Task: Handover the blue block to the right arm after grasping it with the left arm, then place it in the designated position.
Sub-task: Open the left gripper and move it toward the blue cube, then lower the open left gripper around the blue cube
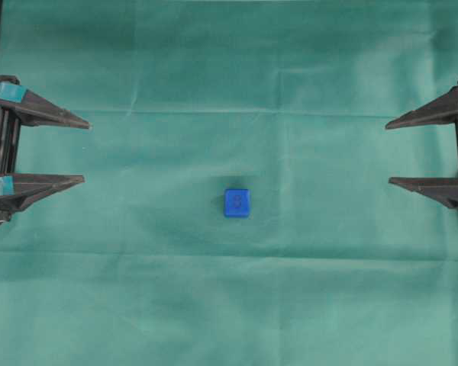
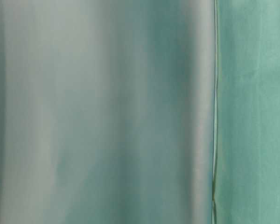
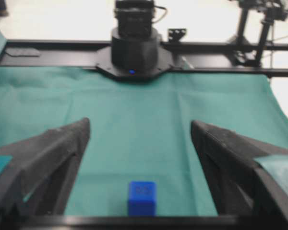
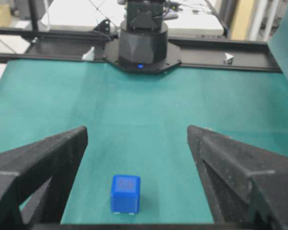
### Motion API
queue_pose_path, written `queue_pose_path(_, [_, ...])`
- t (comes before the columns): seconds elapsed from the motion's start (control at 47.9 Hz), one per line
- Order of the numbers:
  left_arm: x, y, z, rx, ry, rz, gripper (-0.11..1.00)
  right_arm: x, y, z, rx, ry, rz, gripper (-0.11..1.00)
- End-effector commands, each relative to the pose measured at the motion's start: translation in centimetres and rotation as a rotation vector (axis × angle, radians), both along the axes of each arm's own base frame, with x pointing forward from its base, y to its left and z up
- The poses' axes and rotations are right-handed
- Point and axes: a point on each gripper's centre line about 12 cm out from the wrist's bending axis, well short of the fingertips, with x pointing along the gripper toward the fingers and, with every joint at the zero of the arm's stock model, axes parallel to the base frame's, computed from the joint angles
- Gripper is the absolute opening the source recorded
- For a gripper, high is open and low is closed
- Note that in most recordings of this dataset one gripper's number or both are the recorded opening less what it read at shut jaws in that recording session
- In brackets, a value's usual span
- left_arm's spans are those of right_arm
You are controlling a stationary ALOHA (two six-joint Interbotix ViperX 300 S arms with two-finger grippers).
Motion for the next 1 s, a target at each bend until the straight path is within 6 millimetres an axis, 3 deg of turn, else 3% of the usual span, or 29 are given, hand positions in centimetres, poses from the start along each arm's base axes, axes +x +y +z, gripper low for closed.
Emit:
queue_pose_path(0.0, [0.9,0.0,1.0,-0.004,-0.021,-0.001,1.0,0.2,0.0,1.1,-0.003,-0.028,-0.001,0.93])
queue_pose_path(0.982, [16.3,-0.3,2.1,0.035,0.045,0.001,1.0,0.3,-0.1,1.0,-0.011,-0.025,-0.003,0.93])
